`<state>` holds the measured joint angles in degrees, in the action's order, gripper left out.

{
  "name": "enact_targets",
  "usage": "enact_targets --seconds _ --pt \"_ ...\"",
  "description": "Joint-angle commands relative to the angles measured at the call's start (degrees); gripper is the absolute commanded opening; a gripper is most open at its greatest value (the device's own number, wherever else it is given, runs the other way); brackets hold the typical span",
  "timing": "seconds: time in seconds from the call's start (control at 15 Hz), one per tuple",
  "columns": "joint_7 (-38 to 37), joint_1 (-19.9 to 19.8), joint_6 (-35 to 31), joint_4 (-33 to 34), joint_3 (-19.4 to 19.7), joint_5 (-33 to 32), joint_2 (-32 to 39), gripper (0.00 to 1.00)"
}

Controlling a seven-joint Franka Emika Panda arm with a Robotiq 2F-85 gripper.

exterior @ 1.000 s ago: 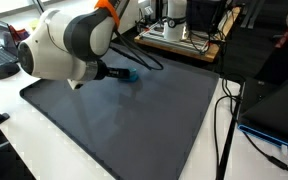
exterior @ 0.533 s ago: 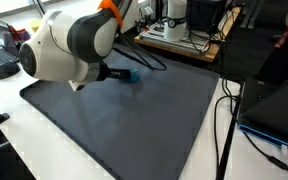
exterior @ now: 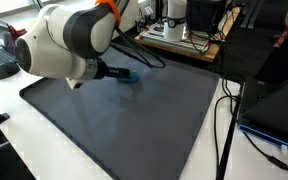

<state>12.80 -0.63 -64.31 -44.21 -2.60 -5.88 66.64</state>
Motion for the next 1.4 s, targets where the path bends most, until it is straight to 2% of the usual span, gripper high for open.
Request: enact_targets --seconds 0.0,0.27,0.8,1.07,1.33 --pt "1.65 -1.09 -4.35 -3.53 -1.06 1.05 -3.71 0.22" --pt "3.89 -1.56 -4.76 -11.37 -0.69 0.08 -9.86 0.22" --pt "8.48 -5.0 -11.63 -30.25 -0.67 1.63 -26.49 0.22" --pt "10.18 -8.87 -21.79 -40.03 -0.96 9.32 -34.59 0.22" --pt "14.2 -11.15 -31.79 -50.39 -0.42 15.5 -41.53 0.22"
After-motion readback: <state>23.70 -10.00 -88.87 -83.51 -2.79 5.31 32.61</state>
